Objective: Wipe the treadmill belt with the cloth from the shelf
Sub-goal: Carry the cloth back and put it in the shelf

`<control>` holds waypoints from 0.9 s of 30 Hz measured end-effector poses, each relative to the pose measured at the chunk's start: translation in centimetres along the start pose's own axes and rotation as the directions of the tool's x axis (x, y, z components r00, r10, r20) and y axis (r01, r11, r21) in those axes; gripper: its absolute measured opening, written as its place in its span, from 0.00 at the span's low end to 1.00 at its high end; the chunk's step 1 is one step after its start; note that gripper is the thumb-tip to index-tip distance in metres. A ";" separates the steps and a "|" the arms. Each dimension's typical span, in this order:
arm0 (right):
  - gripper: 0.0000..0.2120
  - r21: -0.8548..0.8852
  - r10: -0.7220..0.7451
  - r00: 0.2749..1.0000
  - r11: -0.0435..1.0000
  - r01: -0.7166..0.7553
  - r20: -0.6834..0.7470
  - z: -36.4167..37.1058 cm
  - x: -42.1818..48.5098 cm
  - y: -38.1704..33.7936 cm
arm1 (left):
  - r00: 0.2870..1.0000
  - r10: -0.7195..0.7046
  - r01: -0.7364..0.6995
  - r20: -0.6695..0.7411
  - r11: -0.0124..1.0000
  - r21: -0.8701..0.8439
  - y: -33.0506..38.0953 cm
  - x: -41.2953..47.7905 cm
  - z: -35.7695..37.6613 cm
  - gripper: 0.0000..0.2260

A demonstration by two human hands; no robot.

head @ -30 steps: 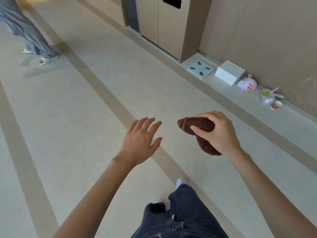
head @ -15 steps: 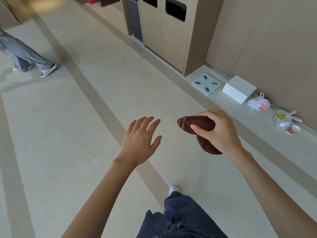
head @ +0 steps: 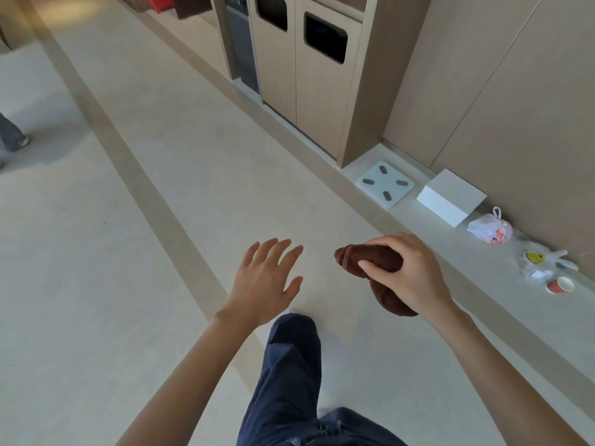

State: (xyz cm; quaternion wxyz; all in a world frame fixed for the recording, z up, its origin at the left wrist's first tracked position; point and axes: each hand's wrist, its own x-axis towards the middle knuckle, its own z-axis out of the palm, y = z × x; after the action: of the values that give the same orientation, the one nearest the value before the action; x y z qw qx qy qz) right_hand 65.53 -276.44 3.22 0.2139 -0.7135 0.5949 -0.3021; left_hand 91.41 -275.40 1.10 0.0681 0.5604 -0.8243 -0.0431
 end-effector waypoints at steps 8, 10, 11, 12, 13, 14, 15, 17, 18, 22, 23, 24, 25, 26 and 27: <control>0.14 -0.054 -0.068 0.995 0.997 0.064 -0.079 1.7 18.3 -0.8 | 0.996 0.036 -0.036 -0.080 0.999 -0.002 -9.7 16.0 -2.7 0.24; 0.15 -0.062 -0.087 0.989 0.995 0.080 -0.117 1.9 21.8 -0.9 | 0.993 0.066 -0.065 -0.099 0.998 0.006 -11.6 19.7 -3.3 0.23; 0.16 -0.059 -0.090 0.987 0.995 0.083 -0.134 2.1 23.6 -0.8 | 0.993 0.069 -0.069 -0.100 0.998 0.004 -12.5 21.6 -3.4 0.23; 0.16 -0.050 -0.089 0.984 0.995 0.083 -0.153 2.4 25.0 -0.6 | 0.993 0.067 -0.067 -0.100 0.998 0.003 -13.2 23.2 -3.4 0.23; 0.17 -0.037 -0.088 0.981 0.996 0.083 -0.171 2.6 26.3 -0.3 | 0.995 0.057 -0.058 -0.082 0.998 -0.009 -13.6 24.4 -3.3 0.23; 0.17 -0.030 -0.091 0.978 0.996 0.087 -0.187 2.9 27.6 0.0 | 0.996 0.055 -0.056 -0.065 0.998 -0.020 -14.0 25.4 -2.9 0.23; 0.18 -0.029 -0.091 0.977 0.996 0.087 -0.193 3.4 29.0 0.5 | 0.997 0.060 -0.062 -0.055 0.998 -0.029 -14.4 26.4 -2.3 0.23; 0.18 -0.024 -0.077 0.981 0.997 0.074 -0.176 4.2 31.9 1.7 | 0.997 0.073 -0.074 -0.014 0.996 -0.043 -15.3 28.6 -0.9 0.23; 0.18 -0.018 -0.068 0.985 0.998 0.066 -0.160 4.6 33.5 2.4 | 0.997 0.071 -0.071 0.000 0.997 -0.044 -15.8 29.7 -0.2 0.23; 0.18 0.003 -0.084 0.988 0.996 0.085 -0.129 5.6 40.8 4.9 | 0.999 0.033 -0.033 0.007 0.999 -0.016 -18.5 36.3 0.7 0.23; 0.18 0.009 -0.095 0.986 0.995 0.097 -0.140 5.6 42.8 5.4 | 1.000 0.031 -0.031 -0.001 0.999 -0.014 -19.1 38.3 0.6 0.23; 0.18 0.020 -0.102 0.983 0.994 0.106 -0.154 5.5 44.9 5.7 | 1.000 0.028 -0.028 -0.006 0.999 -0.016 -19.7 40.3 0.3 0.23; 0.17 0.030 -0.106 0.979 0.993 0.113 -0.172 5.2 47.2 6.1 | 1.000 0.025 -0.026 -0.014 1.000 -0.017 -20.2 42.5 -0.2 0.23; 0.17 0.037 -0.107 0.977 0.993 0.115 -0.186 4.9 49.5 6.3 | 0.999 0.023 -0.023 -0.024 1.000 -0.015 -20.7 44.6 -0.7 0.23; 0.17 0.044 -0.104 0.975 0.992 0.115 -0.196 4.5 51.9 6.5 | 0.999 0.022 -0.023 -0.041 1.000 -0.013 -21.3 46.9 -1.3 0.23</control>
State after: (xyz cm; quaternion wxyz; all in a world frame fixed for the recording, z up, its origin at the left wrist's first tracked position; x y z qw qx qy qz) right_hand 69.62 -328.71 4.77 0.1580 -0.7063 0.5642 -0.3974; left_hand 94.10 -326.86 2.26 0.0891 0.5514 -0.8287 -0.0364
